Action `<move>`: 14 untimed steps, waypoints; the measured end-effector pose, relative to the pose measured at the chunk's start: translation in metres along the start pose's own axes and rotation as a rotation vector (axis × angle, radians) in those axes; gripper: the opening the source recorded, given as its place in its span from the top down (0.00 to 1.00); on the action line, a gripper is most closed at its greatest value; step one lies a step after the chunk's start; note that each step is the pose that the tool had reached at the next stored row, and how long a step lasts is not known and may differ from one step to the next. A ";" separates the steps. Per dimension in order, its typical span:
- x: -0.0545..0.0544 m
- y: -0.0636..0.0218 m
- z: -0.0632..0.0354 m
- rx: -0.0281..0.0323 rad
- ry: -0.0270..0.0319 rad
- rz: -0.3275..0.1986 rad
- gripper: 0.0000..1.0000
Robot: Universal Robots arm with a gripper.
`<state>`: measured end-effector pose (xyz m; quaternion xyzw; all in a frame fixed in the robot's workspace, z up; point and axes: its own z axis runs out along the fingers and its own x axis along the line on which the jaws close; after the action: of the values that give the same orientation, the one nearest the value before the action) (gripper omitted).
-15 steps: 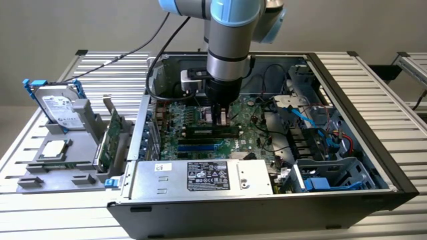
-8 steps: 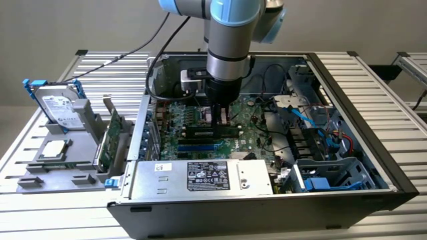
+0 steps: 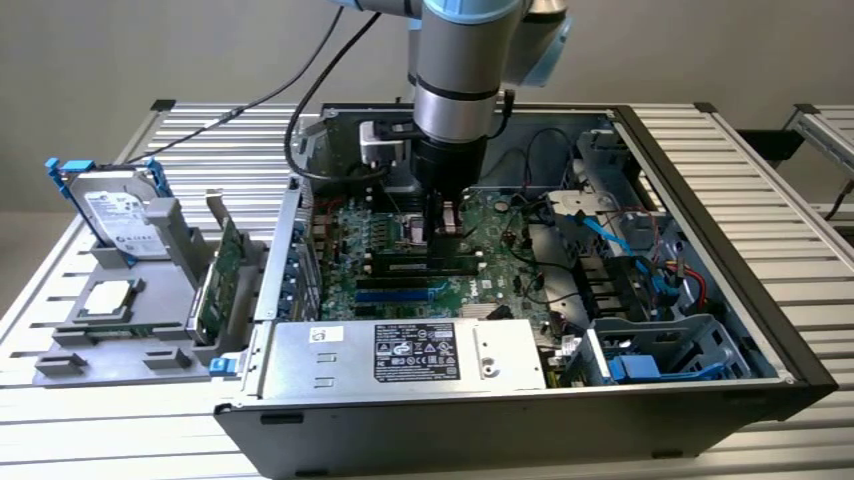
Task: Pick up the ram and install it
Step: 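Insert the ram into the slot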
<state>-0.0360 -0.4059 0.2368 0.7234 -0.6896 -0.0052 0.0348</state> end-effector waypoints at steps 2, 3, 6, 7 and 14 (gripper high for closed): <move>0.000 0.0005 -0.0080 0.0000 -0.0001 0.000 0.49; 0.000 0.0006 -0.0106 -0.0002 0.0001 0.000 0.49; 0.000 0.0006 -0.0112 0.0000 0.0000 0.000 0.51; 0.000 0.0006 -0.0111 0.0000 -0.0001 0.000 0.57; 0.000 0.0006 -0.0112 -0.0001 0.0000 0.000 0.87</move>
<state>-0.0360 -0.4060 0.2480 0.7234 -0.6895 -0.0052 0.0348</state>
